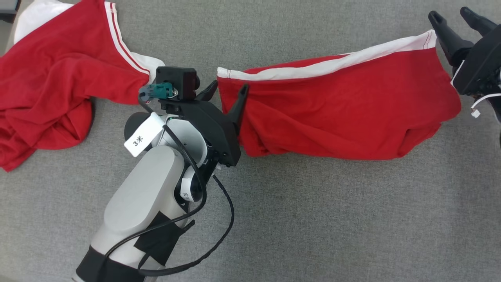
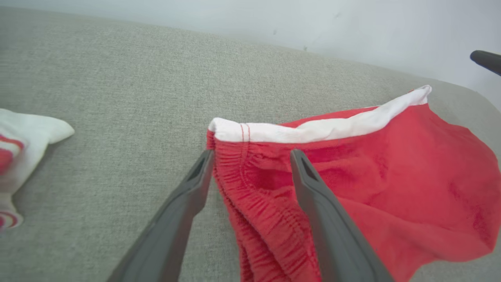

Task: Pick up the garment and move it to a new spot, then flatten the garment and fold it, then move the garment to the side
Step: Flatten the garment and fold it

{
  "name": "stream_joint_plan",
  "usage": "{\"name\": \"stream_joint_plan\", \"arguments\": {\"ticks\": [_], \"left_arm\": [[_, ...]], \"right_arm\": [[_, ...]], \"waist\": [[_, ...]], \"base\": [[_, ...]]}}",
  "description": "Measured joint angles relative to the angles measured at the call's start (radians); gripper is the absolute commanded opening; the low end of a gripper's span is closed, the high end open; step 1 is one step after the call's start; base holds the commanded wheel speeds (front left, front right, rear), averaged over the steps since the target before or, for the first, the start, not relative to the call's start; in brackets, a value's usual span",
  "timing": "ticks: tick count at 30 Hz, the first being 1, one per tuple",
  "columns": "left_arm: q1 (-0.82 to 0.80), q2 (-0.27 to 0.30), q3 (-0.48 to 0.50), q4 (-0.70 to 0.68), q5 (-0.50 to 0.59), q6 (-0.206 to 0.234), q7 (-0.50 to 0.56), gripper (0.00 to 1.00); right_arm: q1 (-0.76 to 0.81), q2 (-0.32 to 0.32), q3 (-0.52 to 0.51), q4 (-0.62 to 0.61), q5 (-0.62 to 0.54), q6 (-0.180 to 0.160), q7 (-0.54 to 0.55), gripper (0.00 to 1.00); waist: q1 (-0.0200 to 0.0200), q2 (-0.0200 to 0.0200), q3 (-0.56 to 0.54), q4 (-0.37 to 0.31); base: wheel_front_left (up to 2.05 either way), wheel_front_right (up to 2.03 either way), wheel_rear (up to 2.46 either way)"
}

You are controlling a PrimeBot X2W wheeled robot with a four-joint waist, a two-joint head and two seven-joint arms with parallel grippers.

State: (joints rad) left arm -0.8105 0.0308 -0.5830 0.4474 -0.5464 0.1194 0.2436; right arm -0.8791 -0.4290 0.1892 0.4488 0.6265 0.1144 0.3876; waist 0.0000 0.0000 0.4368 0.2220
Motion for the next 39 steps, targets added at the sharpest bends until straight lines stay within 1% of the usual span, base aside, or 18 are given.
{"name": "stream_joint_plan", "arguments": {"ticks": [4,8,11,15,16,17,19,21,24,30,34,39], "left_arm": [[0.001,0.0,0.01,0.032,0.008,0.004,-0.046,1.0],[0.01,0.002,0.03,0.046,0.035,0.004,-0.104,1.0],[0.022,0.012,0.031,0.044,0.047,0.004,-0.132,1.0],[0.093,0.05,0.023,0.036,0.084,0.004,-0.185,1.0],[0.116,0.06,0.019,0.029,0.086,0.004,-0.196,1.0],[0.156,0.076,0.009,0.019,0.097,0.004,-0.215,1.0],[0.195,0.088,-0.01,0.006,0.104,0.004,-0.23,1.0],[0.235,0.095,-0.021,-0.013,0.108,0.004,-0.244,1.0],[0.291,0.102,-0.036,-0.037,0.107,0.004,-0.255,1.0],[0.379,0.108,-0.036,-0.067,0.102,0.004,-0.282,1.0],[0.397,0.106,-0.034,-0.073,0.094,0.004,-0.29,1.0],[0.393,0.094,-0.047,-0.071,0.094,0.003,-0.288,1.0]], "right_arm": [[0.008,0.004,0.017,0.014,-0.021,0.0,-0.052,1.0],[0.053,0.004,0.036,0.014,-0.041,0.0,-0.095,1.0],[0.093,0.006,0.046,0.013,-0.058,0.0,-0.117,1.0],[0.162,0.005,0.063,0.0,-0.1,-0.002,-0.16,1.0],[0.178,0.005,0.066,-0.006,-0.105,-0.004,-0.171,1.0],[0.211,0.006,0.069,-0.019,-0.113,-0.013,-0.192,1.0],[0.25,0.004,0.068,-0.033,-0.124,-0.028,-0.21,1.0],[0.294,0.002,0.067,-0.043,-0.135,-0.042,-0.222,1.0],[0.363,0.002,0.062,-0.061,-0.135,-0.054,-0.239,1.0],[0.47,0.005,0.047,-0.077,-0.132,-0.087,-0.256,1.0],[0.487,0.021,0.04,-0.075,-0.103,-0.088,-0.266,1.0],[0.498,0.023,0.032,-0.073,-0.089,-0.088,-0.266,1.0]], "waist": [[0.0,0.0,-0.017,0.001],[0.0,0.0,-0.042,0.0],[0.0,0.0,-0.057,-0.002],[-0.0001,0.0,-0.095,-0.009],[-0.0001,0.0,-0.106,-0.011],[-0.0001,-0.0001,-0.129,-0.016],[-0.0001,-0.0001,-0.153,-0.021],[-0.0002,-0.0001,-0.178,-0.027],[-0.0002,-0.0001,-0.214,-0.036],[-0.0003,-0.0002,-0.272,-0.057],[-0.0003,-0.0002,-0.29,-0.075],[-0.0003,-0.0001,-0.287,-0.085]], "base": [[0.0,0.0,0.0],[0.0,0.0,0.0],[0.0,0.0,0.0],[0.0,0.0,0.0],[0.0,0.0,0.0],[0.0,0.0,0.0],[0.0,0.0,0.0],[0.0,0.0,0.0],[0.0,0.0,0.0],[0.0,0.0,0.0],[0.0,0.0,0.0],[0.0,0.0,0.0]]}}
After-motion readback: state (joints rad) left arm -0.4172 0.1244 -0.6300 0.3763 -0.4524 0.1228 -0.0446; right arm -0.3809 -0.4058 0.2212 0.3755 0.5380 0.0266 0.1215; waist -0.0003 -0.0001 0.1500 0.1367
